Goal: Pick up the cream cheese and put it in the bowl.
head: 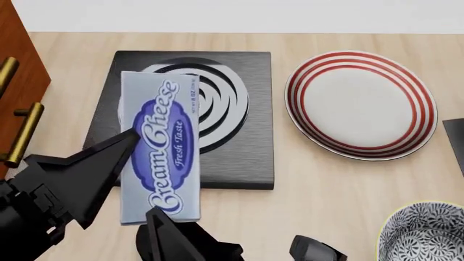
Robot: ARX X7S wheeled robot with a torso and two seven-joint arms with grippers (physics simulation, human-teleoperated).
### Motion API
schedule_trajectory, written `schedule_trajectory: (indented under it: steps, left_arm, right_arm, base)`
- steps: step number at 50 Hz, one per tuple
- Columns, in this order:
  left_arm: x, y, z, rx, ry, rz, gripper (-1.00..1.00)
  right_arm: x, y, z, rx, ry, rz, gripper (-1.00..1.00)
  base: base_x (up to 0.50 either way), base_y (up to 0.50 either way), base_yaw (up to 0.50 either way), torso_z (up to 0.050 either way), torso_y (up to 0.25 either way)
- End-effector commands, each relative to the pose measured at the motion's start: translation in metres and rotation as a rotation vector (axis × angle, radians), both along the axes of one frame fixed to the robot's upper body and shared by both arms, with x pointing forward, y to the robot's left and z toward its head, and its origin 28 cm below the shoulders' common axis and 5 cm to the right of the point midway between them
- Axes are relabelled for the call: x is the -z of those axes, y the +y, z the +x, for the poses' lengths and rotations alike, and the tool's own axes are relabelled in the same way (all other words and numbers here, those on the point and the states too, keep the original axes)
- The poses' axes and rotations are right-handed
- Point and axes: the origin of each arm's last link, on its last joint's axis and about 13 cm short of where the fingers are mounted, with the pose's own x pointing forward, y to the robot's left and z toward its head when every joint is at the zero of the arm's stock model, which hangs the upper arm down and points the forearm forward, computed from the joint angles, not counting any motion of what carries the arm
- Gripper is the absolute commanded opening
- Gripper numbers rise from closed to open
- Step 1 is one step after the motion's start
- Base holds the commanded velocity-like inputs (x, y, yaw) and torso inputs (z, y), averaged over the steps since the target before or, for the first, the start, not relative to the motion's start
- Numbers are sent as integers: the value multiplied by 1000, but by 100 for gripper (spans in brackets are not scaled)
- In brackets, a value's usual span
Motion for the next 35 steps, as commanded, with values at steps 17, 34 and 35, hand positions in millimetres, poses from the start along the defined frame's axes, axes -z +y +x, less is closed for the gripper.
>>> schedule_trajectory:
  steps: [17,34,35]
  left_arm:
    - [0,1,0,9,-1,-17,-100]
    - [0,4,4,-33,-14,-10,100]
    - [-1,4,4,-37,-20,-7,100]
  right_arm:
    - [-3,1,-3,9,-27,-13,-100]
    - [-6,-5,-7,40,-52,-12,-100]
    - [-5,-6,-7,44,-49,-11,-100]
  base:
    - [0,0,0,0,1]
    - [0,0,0,0,1]
    - [0,0,0,0,0]
